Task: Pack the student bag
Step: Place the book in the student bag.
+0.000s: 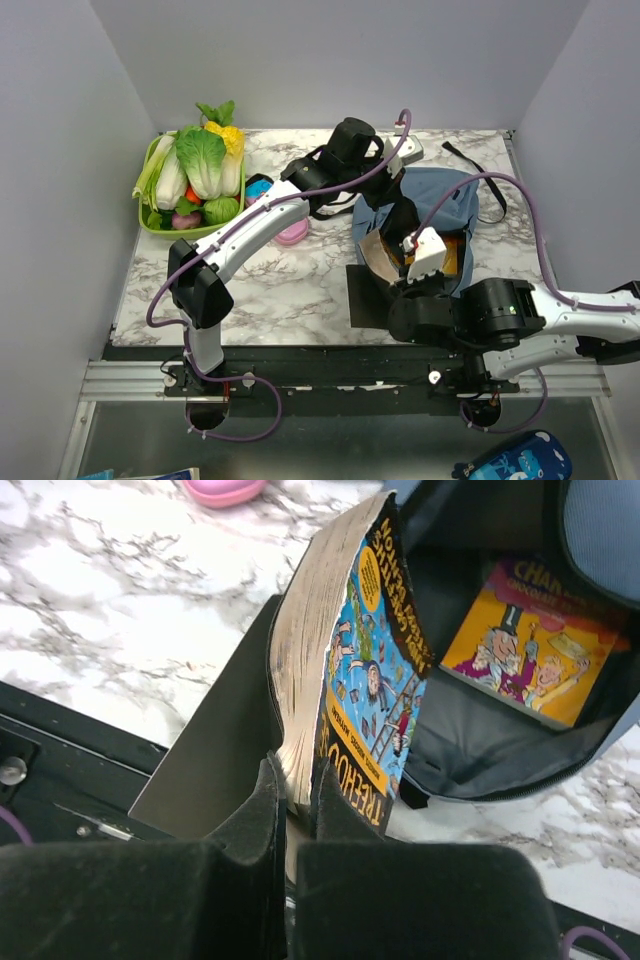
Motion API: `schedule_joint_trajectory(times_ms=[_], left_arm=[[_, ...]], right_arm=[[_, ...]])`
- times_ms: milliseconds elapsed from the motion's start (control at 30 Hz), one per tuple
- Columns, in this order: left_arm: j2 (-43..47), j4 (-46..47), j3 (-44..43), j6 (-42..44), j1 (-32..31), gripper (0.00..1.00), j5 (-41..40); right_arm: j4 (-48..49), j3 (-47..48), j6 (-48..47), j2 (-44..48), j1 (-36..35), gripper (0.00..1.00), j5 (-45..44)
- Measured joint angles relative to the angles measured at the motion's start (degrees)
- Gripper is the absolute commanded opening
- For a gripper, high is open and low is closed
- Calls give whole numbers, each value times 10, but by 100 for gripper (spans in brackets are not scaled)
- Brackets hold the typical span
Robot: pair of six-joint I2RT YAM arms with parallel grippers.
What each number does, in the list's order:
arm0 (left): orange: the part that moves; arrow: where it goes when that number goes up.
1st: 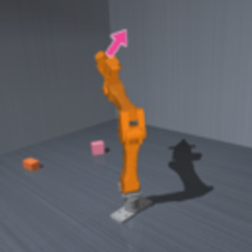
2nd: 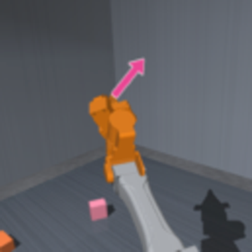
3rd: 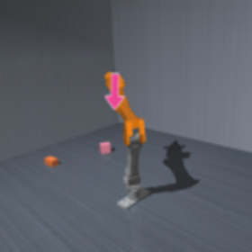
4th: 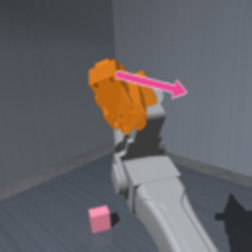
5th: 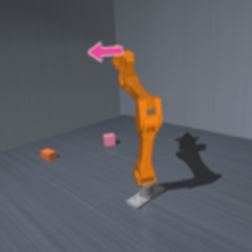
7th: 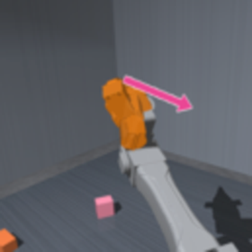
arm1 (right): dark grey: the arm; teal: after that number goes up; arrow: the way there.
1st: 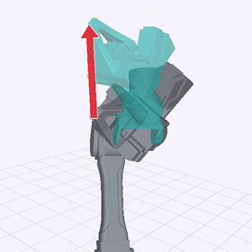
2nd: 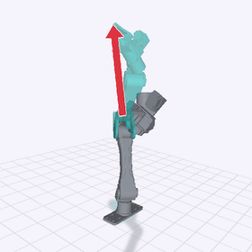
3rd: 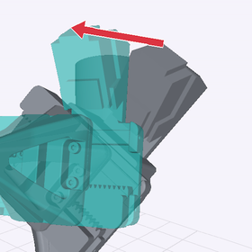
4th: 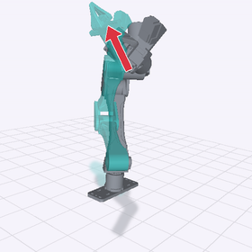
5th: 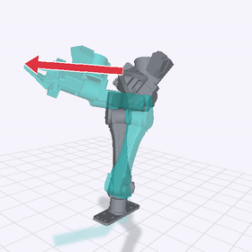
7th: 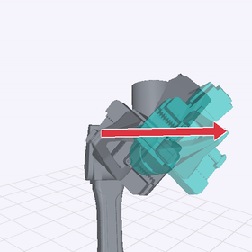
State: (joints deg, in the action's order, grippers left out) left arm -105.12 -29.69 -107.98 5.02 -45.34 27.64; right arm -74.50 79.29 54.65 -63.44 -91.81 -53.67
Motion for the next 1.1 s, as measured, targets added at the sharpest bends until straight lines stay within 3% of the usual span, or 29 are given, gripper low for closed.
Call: schedule_joint_trajectory(times_ms=[367, 633, 900, 1100], left_arm=[[24, -54, 1, 55, 0, 0, -33], [87, -69, 60, 88, 0, 0, -43], [84, -85, 28, 54, -4, 0, 11], [78, -99, -3, 31, -13, 0, 49]], right_arm=[[-21, -84, 27, 53, 56, 1, -16], [-21, -121, 17, 60, 79, 1, -34], [-20, -129, 43, -56, 101, 1, -38], [-19, -114, 128, -250, 118, 1, -73]])
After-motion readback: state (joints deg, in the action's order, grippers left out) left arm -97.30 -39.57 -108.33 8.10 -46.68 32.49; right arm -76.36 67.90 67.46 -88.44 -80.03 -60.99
